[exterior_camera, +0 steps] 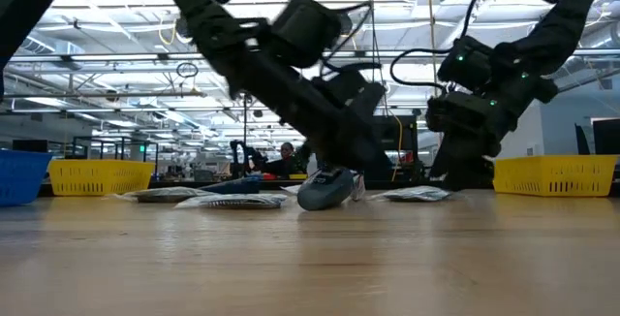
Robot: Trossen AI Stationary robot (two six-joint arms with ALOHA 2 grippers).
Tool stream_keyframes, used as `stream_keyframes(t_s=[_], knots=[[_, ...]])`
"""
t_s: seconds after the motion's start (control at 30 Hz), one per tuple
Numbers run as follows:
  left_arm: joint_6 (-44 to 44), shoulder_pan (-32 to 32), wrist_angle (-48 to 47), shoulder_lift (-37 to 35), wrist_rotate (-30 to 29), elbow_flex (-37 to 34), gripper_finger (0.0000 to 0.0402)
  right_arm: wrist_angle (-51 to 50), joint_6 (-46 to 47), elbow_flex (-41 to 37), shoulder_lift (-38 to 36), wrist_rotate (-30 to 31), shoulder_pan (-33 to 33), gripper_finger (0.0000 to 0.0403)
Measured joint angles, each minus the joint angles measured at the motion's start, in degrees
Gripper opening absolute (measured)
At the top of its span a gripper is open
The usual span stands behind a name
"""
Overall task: Pick & Place Travel size toiletries
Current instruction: Put the black hairbrush into the right blue basket
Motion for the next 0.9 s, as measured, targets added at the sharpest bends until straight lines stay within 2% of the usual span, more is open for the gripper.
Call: stream_keyframes(t_s=[0.13, 0.33, 0.5, 0.63, 0.73, 0.8, 0.9], knots=[[0.43, 0.81, -2.79, 2.99, 0.08, 3.17, 0.0098, 8.01, 0.42, -0.01, 4.61, -4.15, 0.84, 0.0287], [-0.62, 1.77, -3.19, 4.14, -0.07, 3.69, 0.0093, 11.76, 0.52, -0.10, 6.77, -4.39, 1.69, 0.0244], [0.64, 1.93, -0.71, 4.36, -1.50, 3.64, 0.0093, 11.69, -1.39, -0.21, 6.84, -3.71, 2.91, 0.0177], [0.95, 1.96, 2.22, 4.03, -2.43, 3.60, 0.0093, 11.13, -5.33, -0.21, 6.77, 2.78, 5.05, 0.0111], [1.03, 1.99, 2.06, 1.97, -2.41, 3.53, 0.0093, 11.35, -7.18, -0.21, 6.80, 5.47, 6.08, 0.0053], [1.43, 1.91, -0.57, -0.64, -2.42, 3.54, 0.0093, 11.31, -8.67, -0.21, 6.78, 6.13, 6.57, 0.0017], [2.31, 1.46, -8.29, -5.09, -3.19, 3.60, 0.0093, 10.30, -10.53, -0.21, 5.76, 8.25, 7.52, 0.0009]])
